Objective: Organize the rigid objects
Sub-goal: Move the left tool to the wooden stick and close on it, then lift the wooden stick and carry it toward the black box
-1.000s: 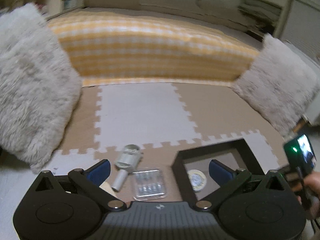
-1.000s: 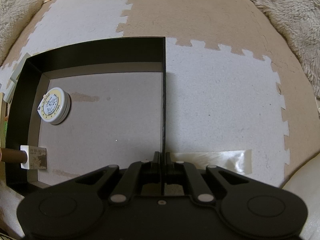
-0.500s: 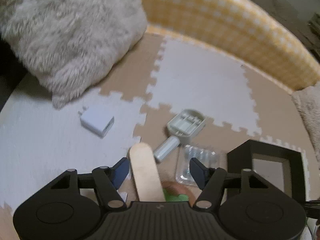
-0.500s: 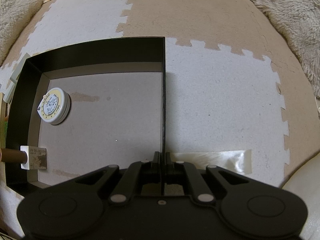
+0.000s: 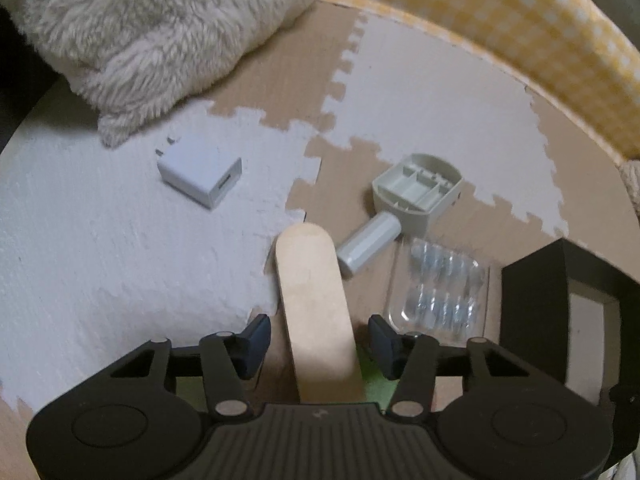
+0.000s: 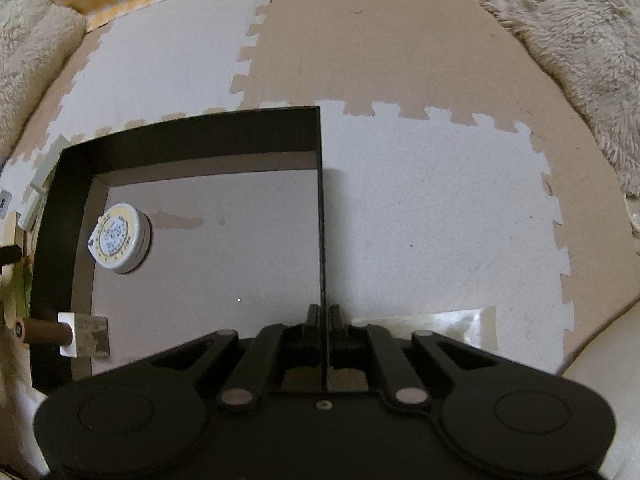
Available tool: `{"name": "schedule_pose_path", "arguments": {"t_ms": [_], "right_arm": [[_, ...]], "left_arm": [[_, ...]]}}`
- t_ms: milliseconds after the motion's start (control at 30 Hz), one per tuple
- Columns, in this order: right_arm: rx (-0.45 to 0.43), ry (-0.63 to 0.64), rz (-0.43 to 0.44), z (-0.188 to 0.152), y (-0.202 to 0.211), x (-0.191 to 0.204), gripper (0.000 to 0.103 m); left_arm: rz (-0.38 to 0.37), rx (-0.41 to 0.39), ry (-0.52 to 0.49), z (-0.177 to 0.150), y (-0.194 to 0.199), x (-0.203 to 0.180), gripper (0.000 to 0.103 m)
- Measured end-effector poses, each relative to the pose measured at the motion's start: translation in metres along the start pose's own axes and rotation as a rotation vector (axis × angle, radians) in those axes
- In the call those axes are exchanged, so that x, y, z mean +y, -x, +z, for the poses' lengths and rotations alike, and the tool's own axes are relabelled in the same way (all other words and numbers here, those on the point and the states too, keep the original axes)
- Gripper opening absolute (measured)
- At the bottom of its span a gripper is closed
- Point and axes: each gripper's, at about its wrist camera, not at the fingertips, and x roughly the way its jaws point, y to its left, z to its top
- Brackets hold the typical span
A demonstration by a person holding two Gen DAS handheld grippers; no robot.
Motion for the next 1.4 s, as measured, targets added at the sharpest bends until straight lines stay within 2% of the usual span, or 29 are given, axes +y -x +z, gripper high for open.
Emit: {"name": "schedule_pose_path", "arguments": {"t_ms": [67,167,433,633,800,1000,1167,1333,1400], "right_arm": [[-0.002,0.001,-0.001,0.0,0.0,0.0,0.003],[-0.005,0.002,-0.002,0.001,0.001,0.0,0.003],[-0.018,-0.005,0.004,-0.002,0.007,0.0,0.003],[-0.017,-0.002,0.001,-0.002,0.007,0.001,0.003],[-0.016,0.002,0.001,-0.003,0.006,0.001,0.003],[-0.015,-0.003,0.007,-0.003,0.006,0.0,0.003],[-0.014,0.002,0.002,-0.003,0.006,0.002,0.003],[-0.014,0.003,0.0,-0.002,0.006,0.003,0.003],[-0.013,0.003,0.001,-0.003,0.006,0.003,0.003]], "left_arm": [[0.002,-0.002,-0.002,-0.002,-0.002,0.0,0.05],[-0.006,-0.004,-0.005,0.0,-0.002,-0.002,0.04],[-0.004,-0.03,-0.026,-0.003,0.007,-0.002,0.038],[-0.085,-0.128,-0.021,0.002,0.042,-0.01,0.038],[-0.212,-0.213,-0.037,0.004,0.081,-0.024,0.038],[-0.35,-0.265,-0.175,-0.008,0.112,-0.061,0.038],[-0.463,-0.257,-0.263,-0.028,0.122,-0.098,0.038],[-0.496,-0.272,-0.358,-0.046,0.115,-0.13,0.038],[-0.475,-0.286,-0.409,-0.051,0.109,-0.143,0.038]]}}
